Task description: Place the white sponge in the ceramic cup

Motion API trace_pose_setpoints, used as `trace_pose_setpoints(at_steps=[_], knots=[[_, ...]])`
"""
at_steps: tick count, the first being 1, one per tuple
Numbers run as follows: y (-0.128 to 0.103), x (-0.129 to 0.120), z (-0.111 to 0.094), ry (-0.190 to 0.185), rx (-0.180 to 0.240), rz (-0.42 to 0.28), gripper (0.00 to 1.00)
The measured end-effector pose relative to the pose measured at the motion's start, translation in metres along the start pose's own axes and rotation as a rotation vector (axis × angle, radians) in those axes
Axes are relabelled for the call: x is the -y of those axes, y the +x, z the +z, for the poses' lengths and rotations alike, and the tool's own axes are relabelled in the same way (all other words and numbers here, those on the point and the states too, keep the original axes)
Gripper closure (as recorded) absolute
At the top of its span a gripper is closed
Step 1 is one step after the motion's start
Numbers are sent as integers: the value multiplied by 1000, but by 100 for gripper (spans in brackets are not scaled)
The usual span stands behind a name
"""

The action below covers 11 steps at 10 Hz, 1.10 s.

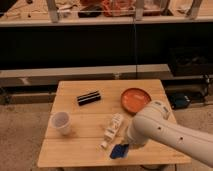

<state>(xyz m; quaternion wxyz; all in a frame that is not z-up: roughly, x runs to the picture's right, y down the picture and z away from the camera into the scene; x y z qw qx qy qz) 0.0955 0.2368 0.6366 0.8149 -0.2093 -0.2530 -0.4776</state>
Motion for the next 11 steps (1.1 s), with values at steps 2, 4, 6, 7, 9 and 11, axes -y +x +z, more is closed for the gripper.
trace_pose_setpoints(at_steps=[2,4,6,7,9,11], knots=[[10,16,-8,53,-16,-6,100],[15,33,-19,111,-31,-34,100],[18,60,-43,162,-39,-74,100],[17,81,-53,181,-44,-101,100],[13,121,-63,198,-47,-165,100],[12,158,-70,233,-31,-248,100]])
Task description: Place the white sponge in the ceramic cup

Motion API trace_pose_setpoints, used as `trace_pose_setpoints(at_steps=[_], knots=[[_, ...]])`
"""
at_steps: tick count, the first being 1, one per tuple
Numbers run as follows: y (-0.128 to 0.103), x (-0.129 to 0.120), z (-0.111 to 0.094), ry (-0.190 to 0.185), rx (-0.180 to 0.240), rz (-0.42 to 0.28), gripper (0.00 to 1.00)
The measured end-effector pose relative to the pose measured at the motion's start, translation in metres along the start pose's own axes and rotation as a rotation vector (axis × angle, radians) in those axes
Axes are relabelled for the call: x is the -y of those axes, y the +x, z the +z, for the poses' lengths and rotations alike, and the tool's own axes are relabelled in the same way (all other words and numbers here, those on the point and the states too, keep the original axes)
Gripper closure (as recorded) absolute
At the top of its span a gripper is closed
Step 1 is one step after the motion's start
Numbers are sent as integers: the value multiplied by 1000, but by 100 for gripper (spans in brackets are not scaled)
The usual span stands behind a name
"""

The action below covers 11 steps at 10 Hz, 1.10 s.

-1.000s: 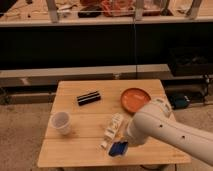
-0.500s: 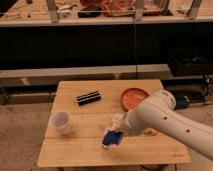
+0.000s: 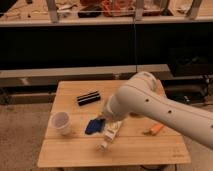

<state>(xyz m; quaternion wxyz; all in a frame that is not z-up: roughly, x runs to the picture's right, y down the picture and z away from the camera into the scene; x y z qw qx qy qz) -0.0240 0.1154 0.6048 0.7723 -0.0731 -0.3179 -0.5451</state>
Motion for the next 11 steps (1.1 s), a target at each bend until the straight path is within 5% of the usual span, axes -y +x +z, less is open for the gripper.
trace_pose_setpoints(at_steps=[5,8,11], knots=[[17,70,6,114,47,-195,100],[36,87,13,134,38,-240,100],[57,94,22,191,55,-292,100]])
